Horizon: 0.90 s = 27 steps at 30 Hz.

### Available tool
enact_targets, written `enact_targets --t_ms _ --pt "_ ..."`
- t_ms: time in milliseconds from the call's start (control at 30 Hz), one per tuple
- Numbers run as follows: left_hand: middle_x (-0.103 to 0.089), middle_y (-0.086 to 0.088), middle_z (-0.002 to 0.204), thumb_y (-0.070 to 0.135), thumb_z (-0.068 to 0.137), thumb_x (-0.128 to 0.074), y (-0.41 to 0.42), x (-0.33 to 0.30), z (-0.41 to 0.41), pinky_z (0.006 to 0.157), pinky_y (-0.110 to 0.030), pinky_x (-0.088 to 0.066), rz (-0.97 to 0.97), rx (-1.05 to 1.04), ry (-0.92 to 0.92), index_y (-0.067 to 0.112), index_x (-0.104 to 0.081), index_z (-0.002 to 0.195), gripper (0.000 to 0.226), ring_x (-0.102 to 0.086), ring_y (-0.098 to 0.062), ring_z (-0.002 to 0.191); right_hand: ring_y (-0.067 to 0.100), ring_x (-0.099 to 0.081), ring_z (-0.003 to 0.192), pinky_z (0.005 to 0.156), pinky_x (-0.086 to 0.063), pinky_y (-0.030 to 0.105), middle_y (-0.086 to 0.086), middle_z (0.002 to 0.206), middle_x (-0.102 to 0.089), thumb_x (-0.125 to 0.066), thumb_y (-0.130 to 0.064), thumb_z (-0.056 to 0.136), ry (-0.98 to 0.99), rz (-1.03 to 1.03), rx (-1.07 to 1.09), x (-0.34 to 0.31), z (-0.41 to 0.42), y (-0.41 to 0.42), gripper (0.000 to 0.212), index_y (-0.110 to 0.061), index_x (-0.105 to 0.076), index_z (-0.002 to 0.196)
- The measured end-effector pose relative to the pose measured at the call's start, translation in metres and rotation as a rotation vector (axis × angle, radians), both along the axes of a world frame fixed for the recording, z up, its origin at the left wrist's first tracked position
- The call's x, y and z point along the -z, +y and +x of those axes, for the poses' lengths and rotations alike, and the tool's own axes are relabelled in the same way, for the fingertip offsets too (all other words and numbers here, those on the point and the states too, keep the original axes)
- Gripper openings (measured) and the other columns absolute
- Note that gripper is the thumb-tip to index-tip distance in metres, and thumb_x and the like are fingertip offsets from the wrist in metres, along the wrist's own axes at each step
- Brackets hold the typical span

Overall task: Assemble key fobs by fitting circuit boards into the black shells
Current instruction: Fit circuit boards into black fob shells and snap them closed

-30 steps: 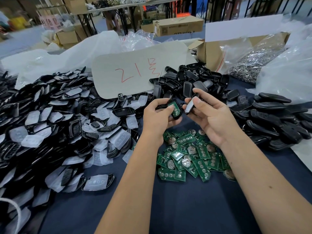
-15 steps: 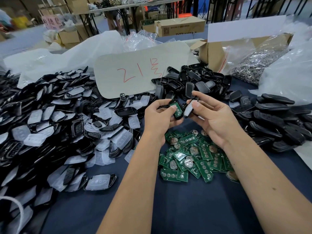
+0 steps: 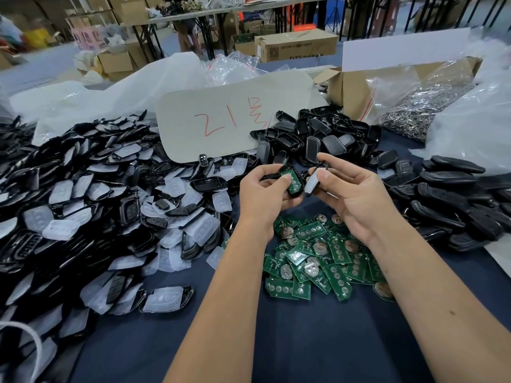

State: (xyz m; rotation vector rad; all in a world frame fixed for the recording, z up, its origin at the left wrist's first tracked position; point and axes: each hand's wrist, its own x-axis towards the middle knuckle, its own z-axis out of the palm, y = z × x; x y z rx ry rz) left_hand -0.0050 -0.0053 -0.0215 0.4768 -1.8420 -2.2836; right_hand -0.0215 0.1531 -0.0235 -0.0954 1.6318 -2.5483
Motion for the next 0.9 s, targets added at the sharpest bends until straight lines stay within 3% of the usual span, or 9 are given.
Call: enact_targets --t_ms 200,300,400,467,533,633,700,767,900 --pt "-0.064 -0.011 0.083 0.009 0.091 -0.079 0.001 0.001 0.001 0.061 -0.031 -0.062 -0.071 -0.001 0.028 0.017 -0.069 0.105 0.018 -0.063 -0.008 0.053 0.019 -0.071 0.095 0.099 -0.059 0.049 0.002 0.091 -0.077 -0.083 -0.019 0.068 0.06 0.125 0.093 0.004 -0.001 -0.002 0.054 -0.014 -0.075 0.121" --pt "-0.069 -0.007 0.076 0.015 0.089 -0.082 0.002 0.001 0.003 0.06 -0.035 -0.064 -0.191 -0.024 0.073 0.012 -0.071 0.094 0.013 -0.066 -0.009 0.052 0.017 -0.073 0.088 0.096 -0.06 0.051 -0.003 0.083 -0.077 -0.087 -0.018 0.071 0.088 0.205 0.138 0.005 -0.001 -0.004 0.048 -0.017 -0.078 0.118" --pt "-0.074 -0.005 0.071 0.016 0.088 -0.083 0.007 0.0 0.006 0.055 -0.029 -0.061 -0.328 0.0 0.141 0.014 -0.074 0.083 0.011 -0.071 -0.015 0.06 0.019 -0.075 0.085 0.095 -0.061 0.051 -0.002 0.083 -0.078 -0.091 -0.015 0.073 0.099 0.269 0.187 0.01 -0.003 -0.005 0.042 -0.022 -0.08 0.113" --pt "-0.074 -0.002 0.071 0.013 0.089 -0.082 0.01 0.0 0.007 0.053 -0.025 -0.059 -0.42 0.02 0.177 0.02 -0.074 0.078 0.014 -0.073 -0.018 0.063 0.025 -0.077 0.093 0.093 -0.061 0.051 0.002 0.09 -0.079 -0.096 -0.026 0.066 0.097 0.303 0.232 0.013 -0.004 -0.005 0.046 -0.026 -0.082 0.11" --pt "-0.076 0.001 0.077 0.009 0.091 -0.078 0.008 0.0 0.005 0.056 -0.029 -0.062 -0.514 0.058 0.198 0.02 -0.078 0.085 0.012 -0.074 -0.017 0.069 0.026 -0.076 0.097 0.091 -0.062 0.05 0.002 0.093 -0.079 -0.099 -0.036 0.06 0.108 0.347 0.262 0.016 -0.004 -0.004 0.05 -0.031 -0.083 0.107" --pt "-0.079 0.003 0.087 0.0 0.091 -0.071 0.005 -0.002 0.004 0.072 -0.037 -0.065 -0.626 0.157 0.21 0.015 -0.082 0.101 0.022 -0.075 -0.013 0.078 0.02 -0.077 0.096 0.089 -0.062 0.048 -0.003 0.092 -0.08 -0.099 -0.032 0.065 0.117 0.402 0.294 0.02 -0.006 -0.003 0.045 -0.035 -0.082 0.106" --pt "-0.078 0.012 0.086 0.0 0.088 -0.071 0.004 -0.003 0.006 0.074 -0.027 -0.062 -0.701 0.206 0.24 0.02 -0.083 0.102 0.027 -0.072 -0.002 0.078 0.019 -0.077 0.094 0.088 -0.063 0.047 -0.004 0.092 -0.08 -0.099 -0.034 0.065 0.113 0.41 0.304 0.02 -0.006 -0.001 0.045 -0.034 -0.082 0.107" --pt "-0.076 0.018 0.082 0.009 0.083 -0.078 0.004 -0.004 0.008 0.068 -0.011 -0.051 -0.749 0.227 0.279 0.025 -0.083 0.099 0.023 -0.067 0.006 0.073 0.021 -0.078 0.093 0.086 -0.063 0.049 -0.003 0.093 -0.08 -0.098 -0.036 0.064 0.103 0.41 0.302 0.019 -0.006 -0.001 0.046 -0.035 -0.082 0.107" --pt "-0.074 0.017 0.082 0.021 0.071 -0.093 0.003 -0.001 0.01 0.066 -0.009 -0.046 -0.783 0.201 0.288 0.027 -0.08 0.094 0.027 -0.066 0.002 0.074 0.02 -0.078 0.087 0.082 -0.064 0.053 -0.005 0.088 -0.08 -0.097 -0.036 0.067 0.117 0.443 0.28 0.016 -0.003 -0.002 0.047 -0.035 -0.079 0.111"
